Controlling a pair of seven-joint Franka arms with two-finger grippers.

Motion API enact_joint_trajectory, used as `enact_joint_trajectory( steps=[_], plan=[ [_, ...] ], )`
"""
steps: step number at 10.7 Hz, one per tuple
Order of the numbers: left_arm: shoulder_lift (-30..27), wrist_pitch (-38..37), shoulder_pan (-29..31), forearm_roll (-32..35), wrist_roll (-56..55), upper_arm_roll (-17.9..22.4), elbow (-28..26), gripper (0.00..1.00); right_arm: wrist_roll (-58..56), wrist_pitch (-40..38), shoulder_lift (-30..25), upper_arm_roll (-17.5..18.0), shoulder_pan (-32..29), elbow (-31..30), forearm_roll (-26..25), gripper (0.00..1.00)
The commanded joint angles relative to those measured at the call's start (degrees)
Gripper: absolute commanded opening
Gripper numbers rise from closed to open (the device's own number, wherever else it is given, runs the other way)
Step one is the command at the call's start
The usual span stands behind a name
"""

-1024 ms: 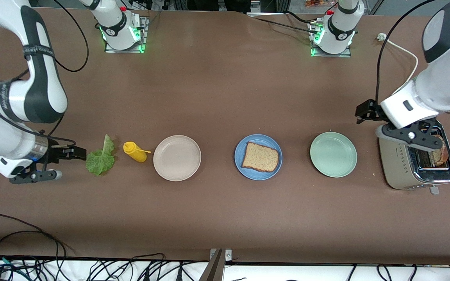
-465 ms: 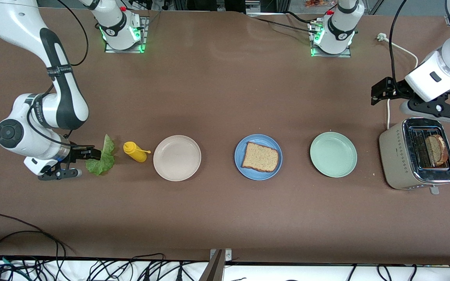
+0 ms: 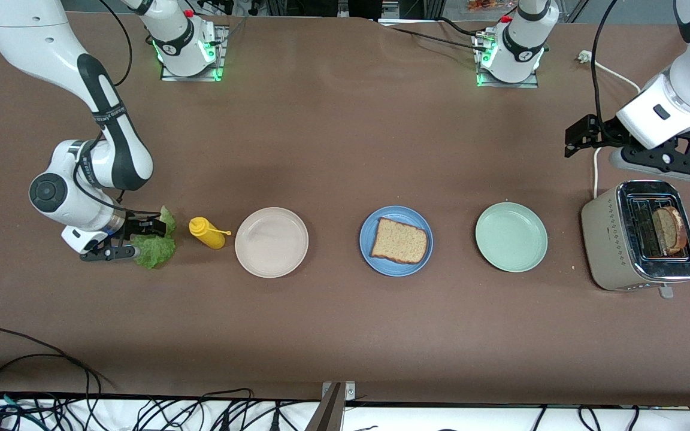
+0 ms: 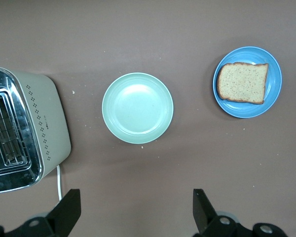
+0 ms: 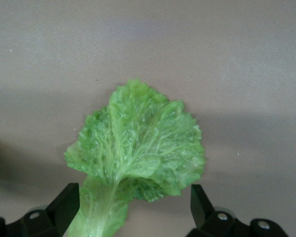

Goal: Make sandwich in blue plate with both arms
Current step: 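Raise the left gripper away while the right gripper reaches the lettuce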

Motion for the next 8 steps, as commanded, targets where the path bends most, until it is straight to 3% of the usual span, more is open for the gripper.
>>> enact_joint_trajectory(
  steps=[1,5,8],
  plan=[
    [-2.5,1.4,1.4,-1.0,-0.4,-1.4,-2.5,1.0,-1.0,1.0,-1.3,0.2,-0.2,-1.2,0.2,1.0],
    [-1.0,0.6,1.5,-0.3,-0.5,-1.5,-1.0,1.0,-3.8,4.9,0.0,0.2,-0.2,-0.8,-0.6,1.0],
    [-0.8,0.5,1.4,-0.1,-0.5,-1.5,-0.6,1.0,-4.3,7.6,1.7,0.2,-0.2,-0.8,-0.6,0.94]
  ],
)
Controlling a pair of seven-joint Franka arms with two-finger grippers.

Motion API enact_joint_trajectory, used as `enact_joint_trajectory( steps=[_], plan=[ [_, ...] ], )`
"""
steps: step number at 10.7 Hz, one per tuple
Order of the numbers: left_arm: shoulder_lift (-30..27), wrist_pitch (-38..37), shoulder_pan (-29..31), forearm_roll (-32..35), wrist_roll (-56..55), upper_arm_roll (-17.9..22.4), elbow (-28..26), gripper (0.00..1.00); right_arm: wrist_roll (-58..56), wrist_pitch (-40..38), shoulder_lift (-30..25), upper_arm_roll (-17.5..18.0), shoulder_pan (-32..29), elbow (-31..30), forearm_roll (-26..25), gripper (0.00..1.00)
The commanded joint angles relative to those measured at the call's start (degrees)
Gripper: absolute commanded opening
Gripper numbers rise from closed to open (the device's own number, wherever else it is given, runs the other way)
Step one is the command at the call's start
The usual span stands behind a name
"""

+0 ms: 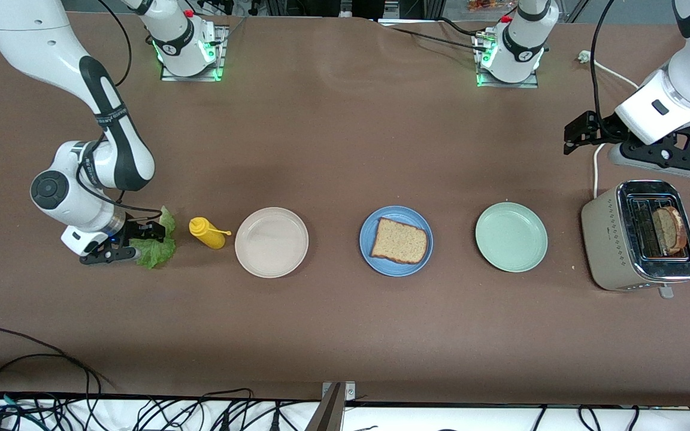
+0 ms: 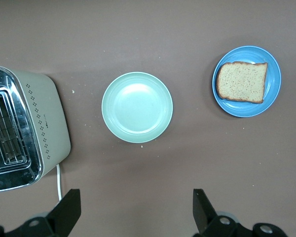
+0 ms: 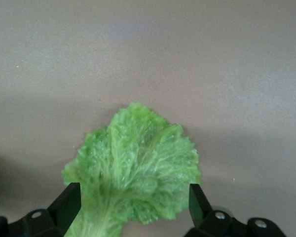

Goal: Make sandwich in blue plate with both arms
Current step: 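Close the right gripper on the green lettuce leaf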

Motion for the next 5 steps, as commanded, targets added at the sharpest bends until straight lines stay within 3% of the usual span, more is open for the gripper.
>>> enact_joint_trajectory(
  steps=[1,5],
  plan=[
    [-0.1,0.2,0.7,-0.1,-0.4,-0.6,0.0,1.0,-2.0,2.5,0.8,0.2,-0.3,-0.6,-0.5,0.85],
    [-0.1,-0.4,0.8,-0.1,-1.8,-0.3,0.0,1.0,-2.8,2.1,0.8,0.2,-0.3,-0.6,-0.5,0.38]
  ],
)
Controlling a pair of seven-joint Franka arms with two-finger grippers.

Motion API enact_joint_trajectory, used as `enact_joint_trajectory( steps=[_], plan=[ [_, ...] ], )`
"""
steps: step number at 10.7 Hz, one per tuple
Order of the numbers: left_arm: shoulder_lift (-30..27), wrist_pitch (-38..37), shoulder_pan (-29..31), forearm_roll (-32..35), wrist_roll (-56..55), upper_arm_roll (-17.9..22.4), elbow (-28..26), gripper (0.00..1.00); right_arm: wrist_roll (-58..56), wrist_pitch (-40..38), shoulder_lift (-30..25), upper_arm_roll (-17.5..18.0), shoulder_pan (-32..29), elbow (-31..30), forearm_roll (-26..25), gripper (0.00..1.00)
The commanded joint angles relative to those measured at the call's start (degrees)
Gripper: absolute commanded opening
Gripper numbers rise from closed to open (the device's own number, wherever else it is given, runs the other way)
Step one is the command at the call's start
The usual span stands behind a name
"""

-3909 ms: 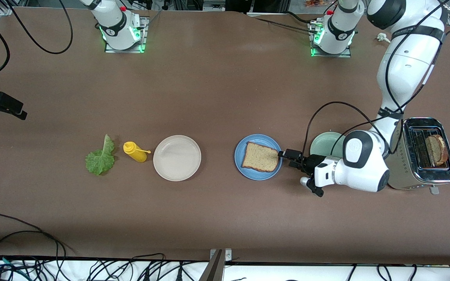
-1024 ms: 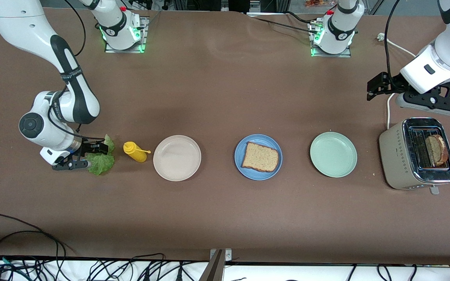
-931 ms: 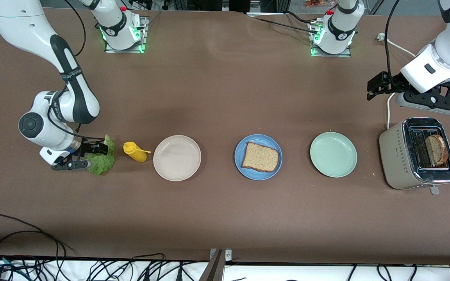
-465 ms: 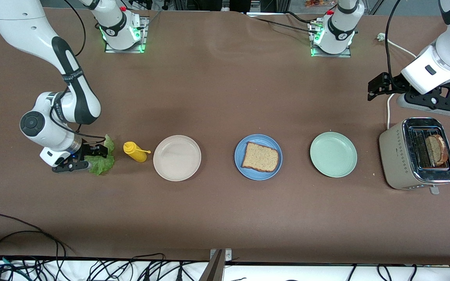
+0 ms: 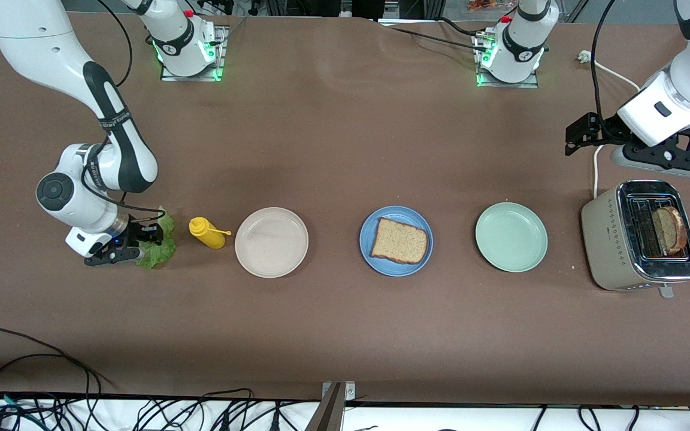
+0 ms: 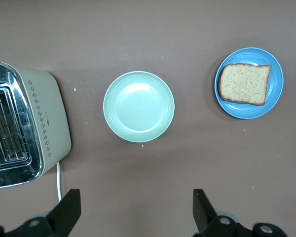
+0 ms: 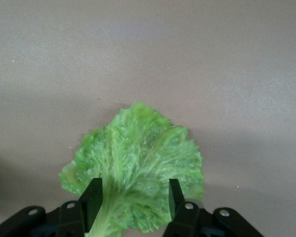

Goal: Make sandwich in blue plate with both arms
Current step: 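Close the right gripper on the green lettuce leaf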

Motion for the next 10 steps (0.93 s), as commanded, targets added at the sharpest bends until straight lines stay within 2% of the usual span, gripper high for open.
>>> enact_joint_trajectory(
  steps=[1,2,3,5,6,7,8,9,10],
  plan=[
    [-0.1,-0.4,0.3,0.0,-1.0,-0.4,0.0,1.0,-0.9,0.8,-0.3,0.2,-0.3,-0.6,-0.5,0.34],
    [-0.1,-0.4,0.3,0.0,-1.0,-0.4,0.0,1.0,-0.9,0.8,-0.2,0.2,-0.3,-0.6,-0.5,0.35],
    [-0.1,-0.4,0.3,0.0,-1.0,-0.4,0.0,1.0,-0.9,1.1,0.0,0.2,-0.3,-0.6,-0.5,0.45],
    [-0.1,-0.3,0.1,2.5,-1.0,-0.6,0.1,1.0,-0.9,1.4,0.3,0.2,-0.3,-0.5,-0.4,0.48],
    [-0.1,-0.3,0.1,3.1,-1.0,-0.7,0.1,1.0,-0.9,2.0,0.3,0.2,-0.3,-0.5,-0.3,0.65],
    [-0.1,-0.3,0.2,2.9,-1.0,-0.6,0.1,1.0,-0.9,2.6,0.4,0.3,-0.3,-0.5,-0.3,0.72],
    [-0.1,-0.3,0.2,2.8,-1.0,-0.6,0.2,1.0,-0.9,2.6,0.6,0.3,-0.3,-0.5,-0.3,0.71],
    [-0.1,-0.3,0.2,2.7,-1.0,-0.6,0.2,1.0,-1.2,2.7,0.7,0.3,-0.4,-0.5,-0.3,0.64],
    [-0.1,-0.3,0.2,2.6,-1.0,-0.6,0.2,1.0,-1.6,2.8,0.9,0.3,-0.4,-0.5,-0.3,0.5]
  ],
)
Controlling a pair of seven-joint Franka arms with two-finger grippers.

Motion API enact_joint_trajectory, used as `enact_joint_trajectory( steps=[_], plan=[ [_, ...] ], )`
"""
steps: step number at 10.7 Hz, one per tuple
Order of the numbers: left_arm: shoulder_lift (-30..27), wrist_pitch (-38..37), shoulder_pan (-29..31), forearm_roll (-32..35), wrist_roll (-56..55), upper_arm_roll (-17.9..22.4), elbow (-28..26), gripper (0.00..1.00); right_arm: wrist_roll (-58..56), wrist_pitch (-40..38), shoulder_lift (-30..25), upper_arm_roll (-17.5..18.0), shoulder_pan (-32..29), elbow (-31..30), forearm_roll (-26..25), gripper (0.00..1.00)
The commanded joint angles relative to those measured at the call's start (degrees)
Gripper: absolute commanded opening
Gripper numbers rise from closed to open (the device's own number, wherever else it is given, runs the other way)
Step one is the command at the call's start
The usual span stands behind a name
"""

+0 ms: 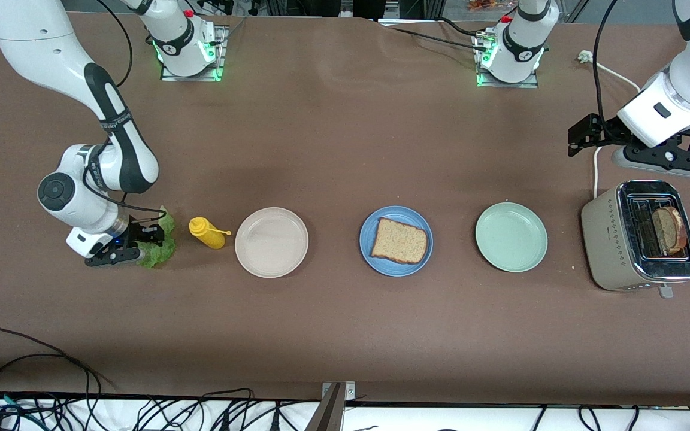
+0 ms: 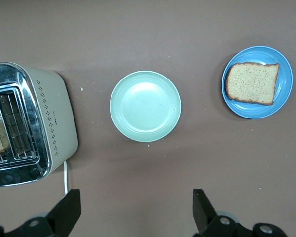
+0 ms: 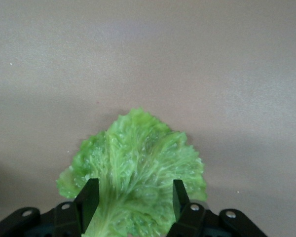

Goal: Make sandwich in blue plate with both arms
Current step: 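Close the right gripper on the green lettuce leaf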

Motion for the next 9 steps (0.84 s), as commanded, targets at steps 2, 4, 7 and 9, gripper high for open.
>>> enact_joint_trajectory(
  steps=[2,4,7,9],
  plan=[
    [-0.2,-0.3,0.2,0.9,-0.8,-0.4,0.3,1.0,-2.7,2.2,0.9,0.3,-0.4,-0.5,-0.1,0.25],
    [-0.2,-0.4,0.0,0.8,-0.9,-0.5,0.3,1.0,-2.7,2.1,0.9,0.3,-0.4,-0.5,0.1,0.0],
    [-0.1,-0.6,-0.2,0.8,-0.9,-0.6,1.3,1.0,-2.0,1.8,0.6,0.5,-0.4,-0.4,0.2,0.0],
    [-0.1,-1.1,-0.5,0.8,-0.9,-0.6,1.4,1.0,-2.4,0.8,-1.0,0.8,-0.4,-0.5,0.2,0.0]
  ],
)
